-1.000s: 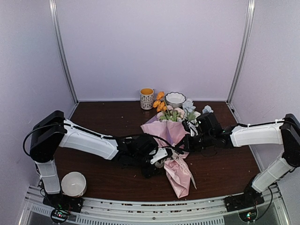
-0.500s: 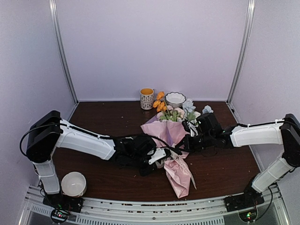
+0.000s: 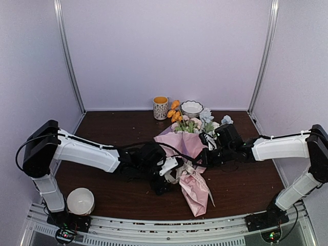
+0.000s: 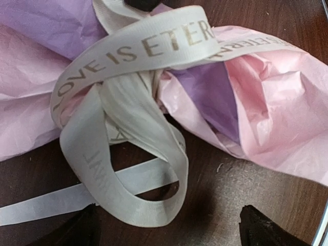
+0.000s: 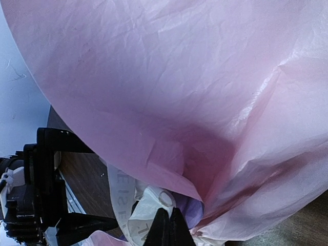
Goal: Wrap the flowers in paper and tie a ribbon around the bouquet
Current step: Tie the half-tied ribbon around the folded bouquet.
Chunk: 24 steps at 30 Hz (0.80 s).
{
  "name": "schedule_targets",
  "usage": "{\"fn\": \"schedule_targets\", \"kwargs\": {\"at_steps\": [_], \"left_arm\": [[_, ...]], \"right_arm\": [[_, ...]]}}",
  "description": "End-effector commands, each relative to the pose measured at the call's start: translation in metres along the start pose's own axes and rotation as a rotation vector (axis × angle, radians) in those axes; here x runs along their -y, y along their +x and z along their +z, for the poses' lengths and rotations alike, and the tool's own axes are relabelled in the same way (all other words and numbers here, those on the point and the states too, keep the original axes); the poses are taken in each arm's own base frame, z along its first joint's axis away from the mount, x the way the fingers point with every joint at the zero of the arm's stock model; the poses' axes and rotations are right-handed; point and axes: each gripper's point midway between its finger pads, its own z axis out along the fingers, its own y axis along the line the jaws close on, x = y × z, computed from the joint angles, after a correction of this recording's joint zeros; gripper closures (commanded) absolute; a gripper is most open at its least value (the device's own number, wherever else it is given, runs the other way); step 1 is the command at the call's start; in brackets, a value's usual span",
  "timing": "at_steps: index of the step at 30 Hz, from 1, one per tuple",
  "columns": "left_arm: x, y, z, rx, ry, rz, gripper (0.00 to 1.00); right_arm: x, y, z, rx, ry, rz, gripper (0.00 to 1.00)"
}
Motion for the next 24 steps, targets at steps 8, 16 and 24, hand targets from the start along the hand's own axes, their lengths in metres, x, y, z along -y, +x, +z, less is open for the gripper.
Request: {"fn": "schedule_targets", "kwargs": {"at_steps": [8,16,24], "left_arm": [[-0.028,-0.009,0.012,0.023,0.055,-0.068,0.02],[0.006,-0.015,0.011,0.062,0.256,-0.028,0.08],[-0.002,-0.007,0.030,-0.016,0.224,-0.045,0.47]], "right_arm": [[0.000,0.000,-0.005,0.014,0.006,-0.020,1.00],[0.003,0.004,-0.004,0.007,0.011,-0.017,1.00],[0.003,0.004,-0.004,0.009,0.008,-0.014,1.00]]}}
